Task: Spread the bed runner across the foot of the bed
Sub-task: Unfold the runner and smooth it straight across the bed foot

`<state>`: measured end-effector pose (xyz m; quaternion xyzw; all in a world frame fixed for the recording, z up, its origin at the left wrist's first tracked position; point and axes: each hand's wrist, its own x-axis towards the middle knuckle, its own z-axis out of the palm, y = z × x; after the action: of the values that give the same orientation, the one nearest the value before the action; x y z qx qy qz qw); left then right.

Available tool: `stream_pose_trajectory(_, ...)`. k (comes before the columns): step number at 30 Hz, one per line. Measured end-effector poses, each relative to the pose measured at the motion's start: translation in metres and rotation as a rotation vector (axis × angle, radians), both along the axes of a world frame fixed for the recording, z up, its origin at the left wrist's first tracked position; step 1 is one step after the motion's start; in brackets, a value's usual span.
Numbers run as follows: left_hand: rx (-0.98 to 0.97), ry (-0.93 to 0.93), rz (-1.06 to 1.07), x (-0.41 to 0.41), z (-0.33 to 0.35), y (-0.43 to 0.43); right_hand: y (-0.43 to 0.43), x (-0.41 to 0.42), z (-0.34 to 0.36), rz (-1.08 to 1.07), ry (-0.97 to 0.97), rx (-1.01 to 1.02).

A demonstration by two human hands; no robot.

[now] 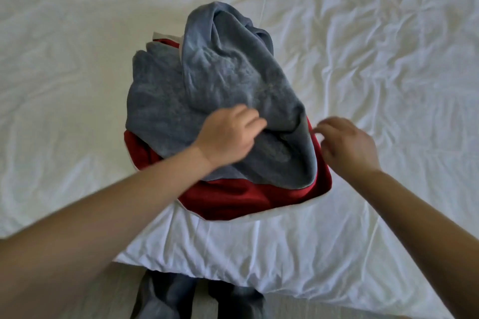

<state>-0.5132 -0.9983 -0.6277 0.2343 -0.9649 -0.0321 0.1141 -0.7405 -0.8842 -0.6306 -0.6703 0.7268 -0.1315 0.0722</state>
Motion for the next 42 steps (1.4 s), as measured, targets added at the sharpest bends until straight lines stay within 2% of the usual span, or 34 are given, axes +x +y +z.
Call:
stream_pose_trajectory(2,-0.081,-0.013,0.005,0.004,0.008,-0.042,-0.031,0.013,0.010,-0.080,-0.046,-0.044)
stream_pose_trajectory(4,-0.102,-0.106,0.039,0.008,0.011,-0.077,-0.061,0.029,0.013,-0.130,-0.083,-0.027)
stream_pose_trajectory(8,0.016,-0.292,0.008,0.019,0.003,-0.119,-0.110,0.068,0.011,-0.224,-0.154,0.187)
stream_pose_trajectory(11,0.101,-0.286,-0.074,0.022,-0.009,-0.130,-0.128,0.091,-0.001,-0.295,-0.169,0.378)
stream_pose_trajectory(13,0.105,-0.267,-0.083,0.023,-0.018,-0.136,-0.130,0.104,-0.012,-0.316,-0.135,0.413)
stream_pose_trajectory(19,0.088,-0.300,-0.119,0.031,-0.026,-0.154,-0.139,0.141,-0.029,-0.398,-0.077,0.252)
stream_pose_trajectory(23,0.066,-0.169,-0.179,0.051,-0.007,-0.182,-0.160,0.158,-0.019,-0.397,-0.087,0.172)
stream_pose_trajectory(27,-0.127,-0.083,-0.229,0.099,0.025,-0.226,-0.201,0.195,-0.001,-0.331,-0.119,0.092)
stream_pose_trajectory(30,-0.166,-0.064,-0.266,0.144,0.047,-0.254,-0.234,0.237,0.009,-0.259,-0.170,0.067)
stream_pose_trajectory(33,-0.104,-0.174,-0.234,0.187,0.063,-0.281,-0.263,0.290,0.015,-0.208,-0.241,0.055)
stream_pose_trajectory(38,-0.005,-0.498,0.017,0.248,0.066,-0.319,-0.297,0.372,0.019,-0.178,-0.387,0.088)
stream_pose_trajectory(42,0.003,-0.628,0.134,0.285,0.060,-0.329,-0.313,0.406,0.012,-0.093,-0.359,0.162)
